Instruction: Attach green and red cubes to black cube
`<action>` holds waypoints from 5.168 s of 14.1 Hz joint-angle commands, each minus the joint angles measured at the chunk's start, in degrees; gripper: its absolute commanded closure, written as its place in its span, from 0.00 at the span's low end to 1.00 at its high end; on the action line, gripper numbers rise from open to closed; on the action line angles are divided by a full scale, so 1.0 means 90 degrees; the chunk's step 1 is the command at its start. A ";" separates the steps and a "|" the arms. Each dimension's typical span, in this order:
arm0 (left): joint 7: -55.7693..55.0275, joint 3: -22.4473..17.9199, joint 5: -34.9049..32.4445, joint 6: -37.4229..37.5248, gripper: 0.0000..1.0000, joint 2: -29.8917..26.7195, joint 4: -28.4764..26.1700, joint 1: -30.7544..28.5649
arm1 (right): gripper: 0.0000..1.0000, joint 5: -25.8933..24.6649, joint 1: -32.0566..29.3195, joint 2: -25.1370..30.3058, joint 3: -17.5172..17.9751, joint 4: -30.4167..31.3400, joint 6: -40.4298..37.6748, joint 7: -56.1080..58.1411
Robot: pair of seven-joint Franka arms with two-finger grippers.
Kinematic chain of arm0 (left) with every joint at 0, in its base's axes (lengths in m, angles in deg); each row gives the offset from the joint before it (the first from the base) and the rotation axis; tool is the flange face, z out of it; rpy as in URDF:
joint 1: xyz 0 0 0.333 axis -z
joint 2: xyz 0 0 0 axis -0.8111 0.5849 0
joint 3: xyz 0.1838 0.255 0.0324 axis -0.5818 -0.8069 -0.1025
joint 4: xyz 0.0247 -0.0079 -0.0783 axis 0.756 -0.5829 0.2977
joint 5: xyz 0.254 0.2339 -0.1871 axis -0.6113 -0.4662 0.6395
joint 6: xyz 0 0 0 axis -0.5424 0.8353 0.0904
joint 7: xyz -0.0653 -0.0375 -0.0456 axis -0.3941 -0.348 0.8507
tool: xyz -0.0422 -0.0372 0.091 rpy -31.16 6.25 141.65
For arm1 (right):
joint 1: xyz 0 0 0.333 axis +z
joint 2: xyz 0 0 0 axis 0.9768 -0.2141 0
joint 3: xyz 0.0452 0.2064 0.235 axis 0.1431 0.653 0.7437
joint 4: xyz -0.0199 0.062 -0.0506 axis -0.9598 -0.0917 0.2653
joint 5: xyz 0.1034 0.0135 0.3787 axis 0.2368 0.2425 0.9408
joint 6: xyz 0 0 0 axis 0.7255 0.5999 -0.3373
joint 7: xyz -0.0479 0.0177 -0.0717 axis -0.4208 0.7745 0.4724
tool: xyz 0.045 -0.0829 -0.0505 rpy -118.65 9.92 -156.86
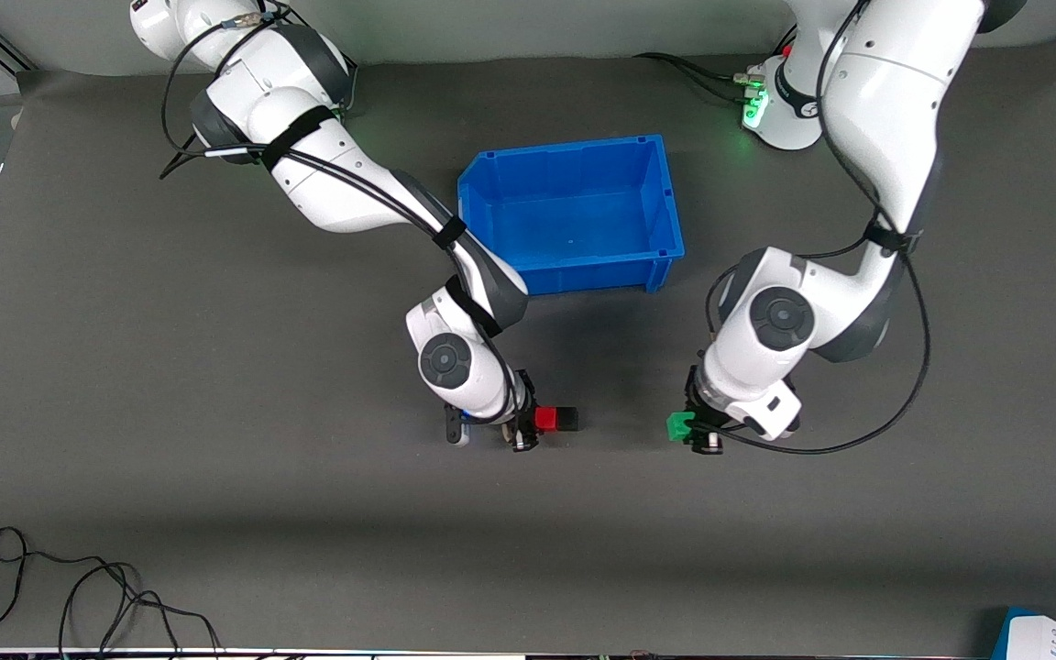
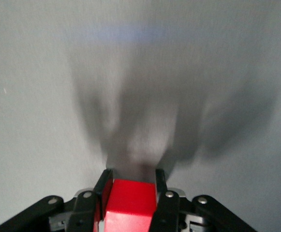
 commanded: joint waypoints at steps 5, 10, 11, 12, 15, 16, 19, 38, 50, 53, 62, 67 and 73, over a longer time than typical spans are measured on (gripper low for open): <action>-0.0537 -0.0070 -0.0083 -0.0213 1.00 0.0643 0.0370 0.0425 | 0.87 0.0003 0.0157 -0.0376 -0.0031 -0.0443 0.0224 0.0105; -0.0576 -0.0070 -0.0083 -0.0359 1.00 0.0790 0.0360 0.0620 | 0.89 -0.0006 0.0167 -0.0356 -0.0041 -0.0423 0.0136 0.0086; -0.0576 -0.0070 -0.0083 -0.0437 1.00 0.0829 0.0360 0.0630 | 0.89 -0.0006 0.0167 -0.0347 -0.0041 -0.0404 0.0126 0.0076; -0.0576 -0.0070 -0.0073 -0.0448 1.00 0.0868 0.0380 0.0640 | 0.89 -0.0016 0.0167 -0.0327 -0.0051 -0.0413 0.0010 0.0076; -0.0576 -0.0070 -0.0024 -0.0526 1.00 0.0956 0.0389 0.0776 | 0.89 -0.0016 0.0167 -0.0298 -0.0051 -0.0443 -0.0186 0.0066; -0.0576 -0.0070 -0.0014 -0.0526 1.00 0.0966 0.0389 0.0805 | 0.89 -0.0016 0.0167 -0.0298 -0.0051 -0.0443 -0.0186 0.0056; -0.0673 -0.0070 -0.0014 -0.0516 1.00 0.1063 0.0487 0.0913 | 0.89 -0.0007 0.0167 -0.0298 -0.0041 -0.0462 -0.0186 0.0056; -0.0693 -0.0294 -0.0267 -0.0117 0.00 0.1201 0.1083 0.0972 | 0.00 -0.0573 0.0187 0.0101 -0.0080 -0.0365 -0.0176 0.0105; 0.1765 -0.0422 -0.0493 0.2479 0.00 -0.0566 0.1180 -0.0482 | 0.00 -0.0544 -0.0828 0.3245 -0.0129 0.1013 -0.3396 0.2552; 0.2994 -0.0402 -0.0231 0.3270 0.00 -0.1239 0.1190 -0.0970 | 0.00 -0.0534 -0.1180 0.4064 -0.0157 0.1614 -0.4013 0.4122; 0.6734 -0.0451 -0.0044 0.5339 0.00 -0.2452 0.1540 -0.2230 | 0.00 -0.0544 -0.1347 0.6927 -0.1513 0.4029 -0.4044 0.8585; 0.9429 -0.0441 0.0317 0.7001 0.00 -0.2442 0.2800 -0.3079 | 0.00 -0.0563 -0.2068 0.7007 -0.1809 0.3708 -0.4727 1.0864; 1.0596 -0.0403 0.0211 0.7326 0.00 -0.2394 0.3026 -0.3258 | 0.00 -0.0641 -0.3748 0.7319 -0.0218 0.3620 -0.4805 1.1052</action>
